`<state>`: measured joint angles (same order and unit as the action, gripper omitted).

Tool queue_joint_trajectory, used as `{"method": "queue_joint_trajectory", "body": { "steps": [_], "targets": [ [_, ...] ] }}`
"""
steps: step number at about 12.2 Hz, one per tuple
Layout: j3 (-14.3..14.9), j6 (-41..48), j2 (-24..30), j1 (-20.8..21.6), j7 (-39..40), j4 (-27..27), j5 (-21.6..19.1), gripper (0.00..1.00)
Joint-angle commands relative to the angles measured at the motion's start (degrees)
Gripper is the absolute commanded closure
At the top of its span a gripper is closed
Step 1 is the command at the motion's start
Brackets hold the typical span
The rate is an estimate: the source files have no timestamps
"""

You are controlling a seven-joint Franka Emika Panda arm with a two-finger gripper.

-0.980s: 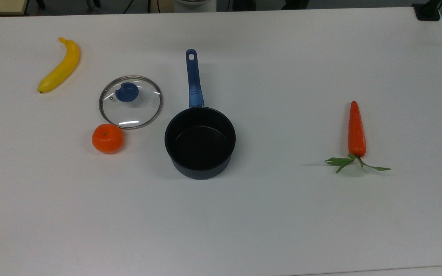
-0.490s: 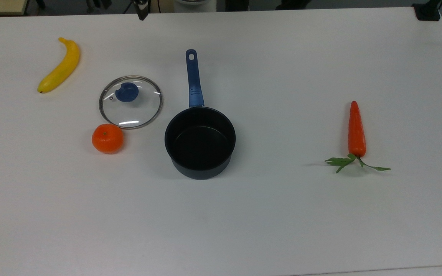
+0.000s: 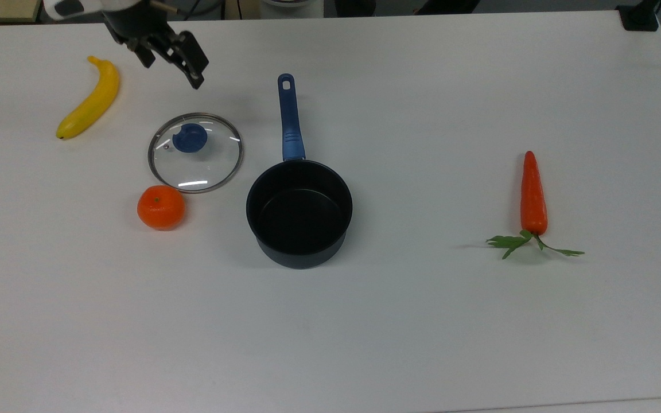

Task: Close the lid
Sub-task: 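Move the gripper down to the blue knob of the glass lid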

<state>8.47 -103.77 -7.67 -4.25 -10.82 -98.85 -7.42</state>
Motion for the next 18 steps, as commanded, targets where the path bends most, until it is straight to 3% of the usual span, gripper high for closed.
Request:
{"method": "queue_joint_trajectory", "body": {
  "steps": [1,3,7,13,18],
  "targets": [
    [0.2,-11.4,-0.8,-0.3,2.2,-7.9,1.4,0.0],
    [0.2,-15.3,-3.8,-0.2,2.2,-9.6,3.2,0.0],
    [0.2,-19.3,-8.0,-0.2,2.1,-9.8,3.2,0.0],
    [0.2,-20.5,-9.2,0.6,1.9,-9.9,3.2,0.0],
    [0.2,-19.8,-8.9,0.8,1.3,-11.4,3.2,0.26]
  ]
}}
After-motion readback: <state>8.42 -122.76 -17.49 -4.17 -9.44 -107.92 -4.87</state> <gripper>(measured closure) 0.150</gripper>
